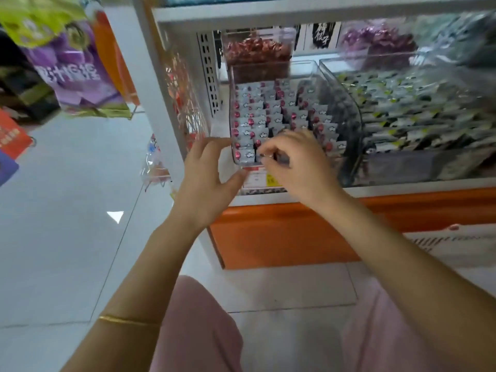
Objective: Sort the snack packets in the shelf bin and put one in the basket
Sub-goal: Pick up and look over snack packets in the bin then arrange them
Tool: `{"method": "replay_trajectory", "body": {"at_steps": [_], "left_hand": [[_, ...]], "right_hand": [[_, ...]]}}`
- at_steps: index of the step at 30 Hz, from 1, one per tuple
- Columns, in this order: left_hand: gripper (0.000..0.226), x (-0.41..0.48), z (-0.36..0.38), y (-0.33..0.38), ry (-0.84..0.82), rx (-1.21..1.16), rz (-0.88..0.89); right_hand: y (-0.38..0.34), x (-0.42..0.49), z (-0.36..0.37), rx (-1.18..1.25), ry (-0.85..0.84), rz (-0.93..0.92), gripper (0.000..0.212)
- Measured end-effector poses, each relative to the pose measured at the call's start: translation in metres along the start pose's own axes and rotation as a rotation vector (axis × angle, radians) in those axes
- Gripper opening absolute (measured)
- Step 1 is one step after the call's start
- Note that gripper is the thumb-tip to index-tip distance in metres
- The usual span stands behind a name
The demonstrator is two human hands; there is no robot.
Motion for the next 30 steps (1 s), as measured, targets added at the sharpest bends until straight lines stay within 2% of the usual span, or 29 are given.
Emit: {"method": "replay_trajectory", "body": {"at_steps": [3, 7, 12, 18, 20, 23, 30], "left_hand": [[0.057, 0.002, -0.002, 0.002, -0.017, 0.011, 0.019], [0.070, 0.011, -0.005, 0.002, -0.069, 0.075, 0.001], [0.072, 0.018, 0.003, 0.002, -0.107, 0.133, 0.025], [0.076, 0.025, 0.016, -0.006, -0.088, 0.113, 0.014], [0.075, 0.029, 0.016, -0.007, -0.083, 0.123, 0.019], [0.079, 0.032, 0.012, -0.009, -0.079, 0.093, -0.001], [0.066, 0.024, -0.013, 0.007, 0.093, -0.068, 0.040]], "right_hand": [[0.002, 0.006, 0.000, -0.105, 0.026, -0.002, 0.017], [-0.004, 0.021, 0.010, -0.247, -0.036, -0.012, 0.027], [-0.011, 0.038, 0.018, -0.298, -0.053, -0.051, 0.020], [-0.004, 0.054, 0.041, -0.349, -0.171, -0.121, 0.019], [-0.006, 0.056, 0.041, -0.273, -0.163, -0.142, 0.016], [-0.009, 0.057, 0.019, 0.121, -0.091, -0.080, 0.011], [0.005, 0.029, -0.050, 0.626, 0.239, 0.096, 0.005]]}}
Point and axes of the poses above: each hand's wrist, its own x-axis towards the middle knuckle, its own z-axis out of the palm, y = z × x, the point moved 10 cm from there along x, towards the middle knuckle, and after that the axes turned 8 degrees about z, right-handed, at the moved point
